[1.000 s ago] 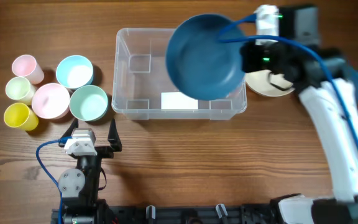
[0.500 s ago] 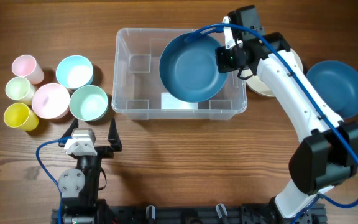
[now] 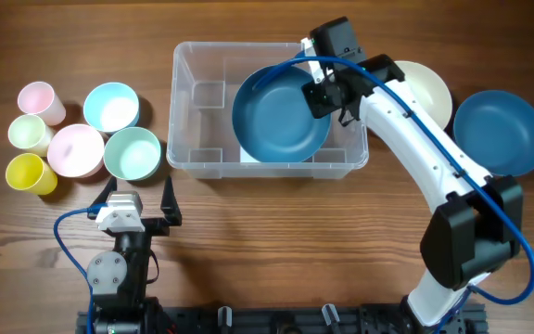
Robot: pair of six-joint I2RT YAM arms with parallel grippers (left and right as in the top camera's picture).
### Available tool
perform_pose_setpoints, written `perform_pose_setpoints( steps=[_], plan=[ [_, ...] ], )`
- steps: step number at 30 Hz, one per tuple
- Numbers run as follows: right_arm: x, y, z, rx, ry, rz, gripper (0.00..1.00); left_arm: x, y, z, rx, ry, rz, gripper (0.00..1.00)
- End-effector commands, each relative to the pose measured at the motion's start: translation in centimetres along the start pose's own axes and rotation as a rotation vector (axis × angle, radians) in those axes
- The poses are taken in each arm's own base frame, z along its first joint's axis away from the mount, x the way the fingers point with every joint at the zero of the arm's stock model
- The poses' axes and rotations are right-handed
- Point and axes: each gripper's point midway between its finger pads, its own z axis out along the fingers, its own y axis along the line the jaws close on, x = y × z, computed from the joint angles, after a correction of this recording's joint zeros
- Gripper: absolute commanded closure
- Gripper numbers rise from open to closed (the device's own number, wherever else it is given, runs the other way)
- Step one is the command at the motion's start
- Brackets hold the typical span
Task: Pack container
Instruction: 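Carry the teal bowl into the clear box and release it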
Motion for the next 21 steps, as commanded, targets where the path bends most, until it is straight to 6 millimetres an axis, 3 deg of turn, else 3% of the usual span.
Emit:
perform_pose_setpoints(
  steps=[1,7,17,19,20,21],
  plan=[
    [-0.1,-0.8,1.3,0.051,0.023,-0.020,0.96,0.4,-0.3,0.1,0.013,0.005,0.019,0.00],
    [0.7,-1.5,2.8,0.105,0.068,-0.032,0.96,0.4,-0.3,0.1,0.013,0.005,0.019,0.00],
    [0.9,-2.1,3.0,0.140,0.078,-0.056,0.95,0.4,-0.3,0.1,0.013,0.005,0.019,0.00],
    [0.8,-2.1,3.0,0.140,0.078,-0.055,0.41,0.4,-0.3,0.1,0.013,0.005,0.019,0.00],
    [0.8,-2.0,3.0,0.140,0.074,-0.055,0.30,0.4,-0.3,0.1,0.013,0.005,0.019,0.00],
    [0.7,-2.0,3.0,0.140,0.071,-0.055,0.24,0.4,-0.3,0.1,0.013,0.005,0.019,0.00]
  ],
)
